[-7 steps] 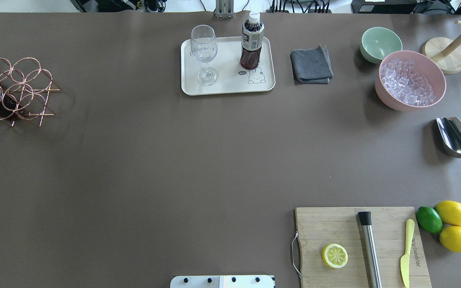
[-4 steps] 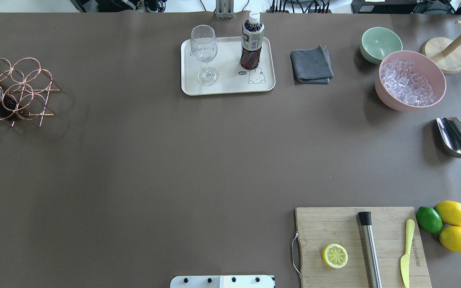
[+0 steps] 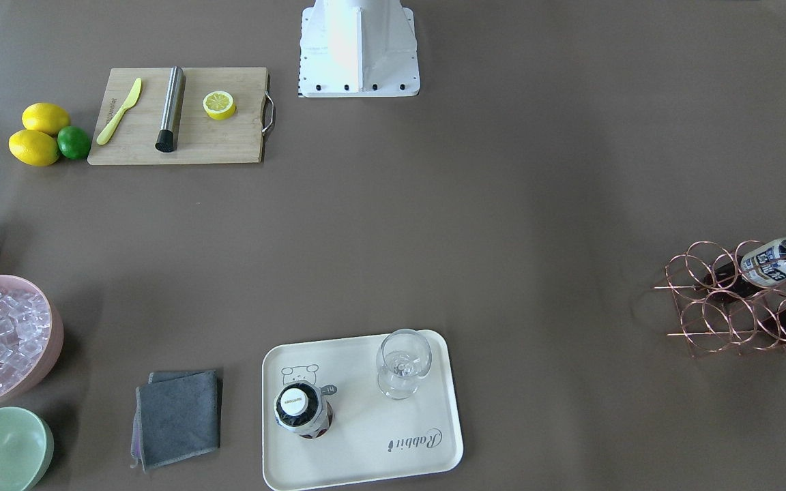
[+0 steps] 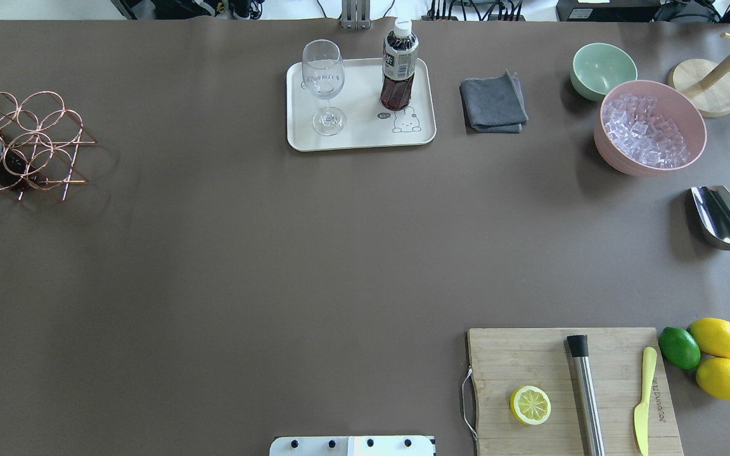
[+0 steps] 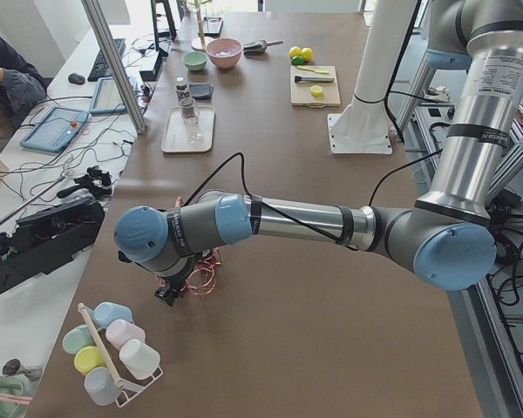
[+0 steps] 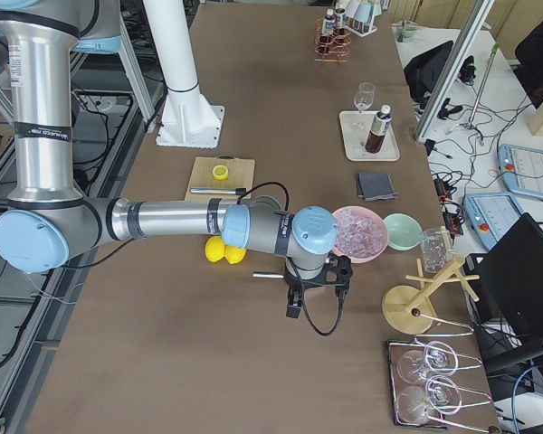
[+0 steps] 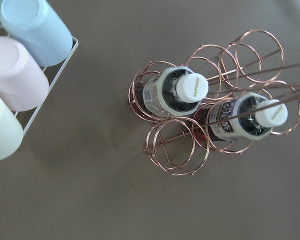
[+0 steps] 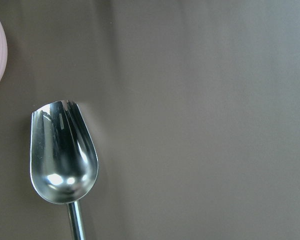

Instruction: Take tea from basket to plate

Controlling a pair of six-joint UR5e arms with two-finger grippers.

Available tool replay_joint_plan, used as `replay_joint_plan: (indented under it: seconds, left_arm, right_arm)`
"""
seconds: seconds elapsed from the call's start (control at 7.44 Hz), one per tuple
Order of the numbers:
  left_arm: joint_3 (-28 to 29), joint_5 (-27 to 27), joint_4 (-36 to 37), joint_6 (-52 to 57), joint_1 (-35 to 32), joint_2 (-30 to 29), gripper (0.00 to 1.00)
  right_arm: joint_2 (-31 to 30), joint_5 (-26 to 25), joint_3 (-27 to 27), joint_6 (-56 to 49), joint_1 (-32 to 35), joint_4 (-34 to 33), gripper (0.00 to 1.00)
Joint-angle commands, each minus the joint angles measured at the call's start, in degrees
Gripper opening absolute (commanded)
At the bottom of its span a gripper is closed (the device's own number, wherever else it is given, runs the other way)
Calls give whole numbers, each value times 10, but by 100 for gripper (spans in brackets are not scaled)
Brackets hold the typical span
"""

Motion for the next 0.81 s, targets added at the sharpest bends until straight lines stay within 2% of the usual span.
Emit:
replay_joint_plan:
  seconds: [0.0,0.27,0.4,0.67]
  left_arm:
    - [-2,2,-35,-241,33,1,98]
    - [22,49,-123,-311,67,3,98]
    - [41,51,-157,-346,77,3,98]
    - [44,69,-178,-370,92,9,98]
  right_arm:
    - [-5,-1,-3,-1,3,0,100]
    - [-5,0,-6,-1,2,1,100]
    - [-5,0,-6,-1,2,1,100]
    - [-6,-1,-7,-2,2,4,100]
